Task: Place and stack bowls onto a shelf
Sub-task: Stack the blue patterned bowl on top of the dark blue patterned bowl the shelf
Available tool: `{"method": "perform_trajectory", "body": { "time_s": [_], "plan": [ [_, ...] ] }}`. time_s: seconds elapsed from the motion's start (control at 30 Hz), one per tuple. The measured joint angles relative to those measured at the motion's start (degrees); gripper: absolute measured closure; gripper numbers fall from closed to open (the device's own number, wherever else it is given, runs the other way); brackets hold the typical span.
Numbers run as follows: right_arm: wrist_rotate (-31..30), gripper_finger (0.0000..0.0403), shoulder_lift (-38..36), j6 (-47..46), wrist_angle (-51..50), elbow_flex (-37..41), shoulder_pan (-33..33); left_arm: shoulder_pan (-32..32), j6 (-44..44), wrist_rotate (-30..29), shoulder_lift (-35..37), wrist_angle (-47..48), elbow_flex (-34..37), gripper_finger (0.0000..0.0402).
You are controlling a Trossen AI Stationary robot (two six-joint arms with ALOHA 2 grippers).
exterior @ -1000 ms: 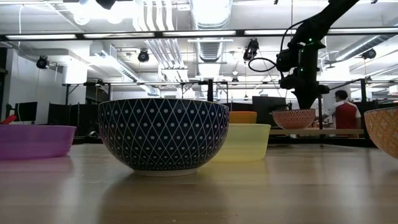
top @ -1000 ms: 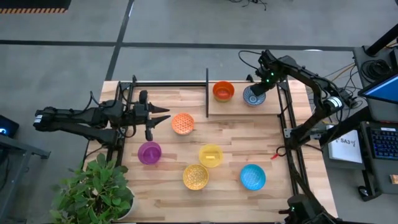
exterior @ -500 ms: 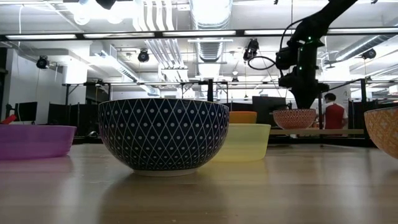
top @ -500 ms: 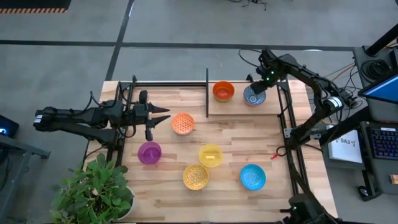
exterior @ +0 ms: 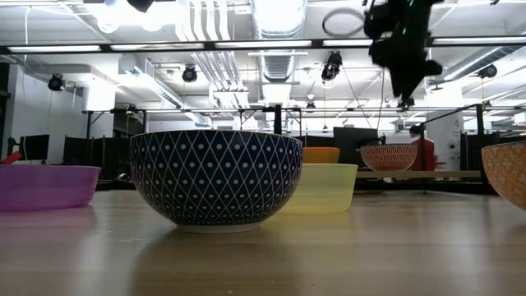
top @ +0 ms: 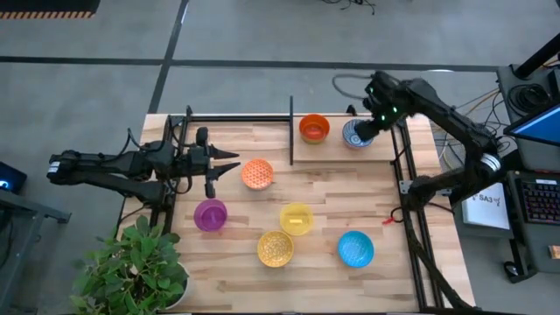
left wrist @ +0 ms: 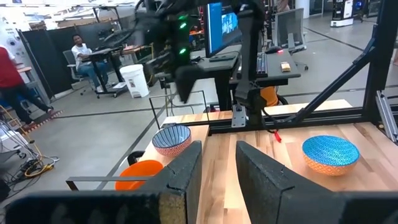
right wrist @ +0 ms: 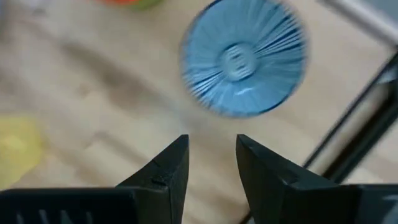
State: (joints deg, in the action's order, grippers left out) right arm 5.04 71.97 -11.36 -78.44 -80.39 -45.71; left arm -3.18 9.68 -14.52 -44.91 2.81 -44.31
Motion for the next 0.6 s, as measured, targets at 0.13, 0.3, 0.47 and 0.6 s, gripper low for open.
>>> {"method": "perform_trajectory", "body": {
  "time_s": [0.13, 0.3, 0.47, 0.6],
  "plan": [
    [1.3, 0.0282, -5.2, -8.2, -0.9, 2.3, 8.7, 0.0, 0.2, 0.0, -0.2, 0.0, 0.0, 0.0319],
    [1.6, 0.0272, -10.3, -20.8, -0.9, 6.7, 20.8, 0.0, 0.1, 0.0, -0.5, 0.1, 0.0, 0.0319],
    [1.4, 0.0238, -11.1, -25.9, -0.3, 10.4, 33.7, 0.0, -1.1, 0.0, -0.9, 0.1, 0.0, 0.0319],
    [1.2, 0.0228, -9.3, -29.5, 4.3, 13.9, 44.9, 0.0, -2.3, 0.0, -1.3, 0.0, 0.0, 0.0319]
  ]
}}
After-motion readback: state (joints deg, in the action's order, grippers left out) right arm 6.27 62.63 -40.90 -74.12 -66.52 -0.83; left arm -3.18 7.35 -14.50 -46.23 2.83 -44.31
